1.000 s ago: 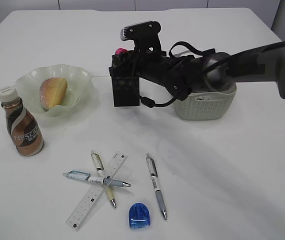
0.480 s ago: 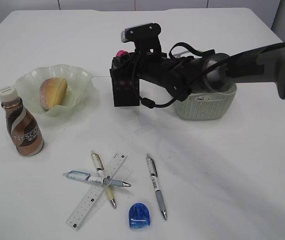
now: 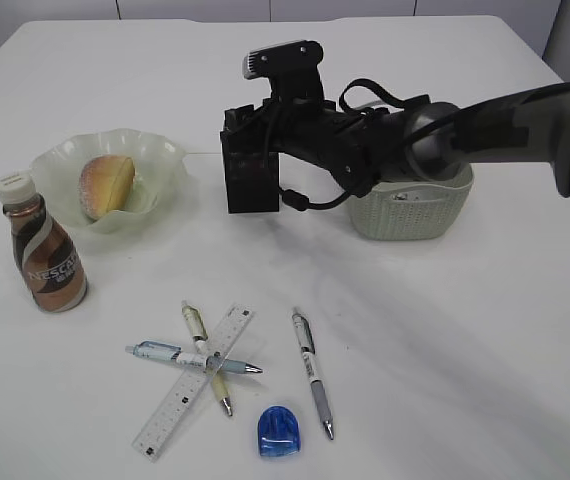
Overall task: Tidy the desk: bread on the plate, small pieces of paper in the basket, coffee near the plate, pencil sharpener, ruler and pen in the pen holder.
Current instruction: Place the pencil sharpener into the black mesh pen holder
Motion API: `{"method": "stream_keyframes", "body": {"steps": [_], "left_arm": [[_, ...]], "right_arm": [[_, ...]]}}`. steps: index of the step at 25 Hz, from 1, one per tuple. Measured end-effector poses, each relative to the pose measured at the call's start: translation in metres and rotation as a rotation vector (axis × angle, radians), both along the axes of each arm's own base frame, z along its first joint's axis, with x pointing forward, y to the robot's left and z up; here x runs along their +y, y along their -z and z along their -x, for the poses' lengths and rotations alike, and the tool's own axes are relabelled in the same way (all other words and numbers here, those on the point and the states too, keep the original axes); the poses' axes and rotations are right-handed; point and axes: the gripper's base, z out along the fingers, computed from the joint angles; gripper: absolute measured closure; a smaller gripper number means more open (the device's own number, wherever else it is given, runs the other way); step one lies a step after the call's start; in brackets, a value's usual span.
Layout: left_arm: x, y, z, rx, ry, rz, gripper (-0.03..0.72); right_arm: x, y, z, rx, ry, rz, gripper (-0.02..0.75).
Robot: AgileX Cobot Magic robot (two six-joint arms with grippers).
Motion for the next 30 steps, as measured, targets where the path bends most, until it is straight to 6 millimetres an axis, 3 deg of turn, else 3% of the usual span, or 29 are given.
{"method": "stream_keyframes", "body": {"steps": [10,16,20,25,30], "left_arm": [[0.0,0.0,0.0,0.0,0.0,-0.002,0.228],[0.0,0.0,0.0,0.0,0.0,-0.002,0.228],[0.0,0.0,0.0,0.0,0.0,-0.002,0.228],[0.0,0.0,0.0,0.0,0.0,-0.002,0.228],[0.0,0.0,0.0,-0.001,0.0,-0.004,0.228]], "right_arm": [[-0.003,-0.004,0.002,0.064,0.02,0.032,0.268],[-0.012,-0.053,0.013,0.13,0.059,0.067,0.268],[-0.019,-0.101,0.032,0.188,0.093,0.057,0.268],[-0.034,-0.155,0.07,0.333,0.137,0.092,0.268],[-0.052,-0.186,0.109,0.534,0.166,0.124,0.268]]}}
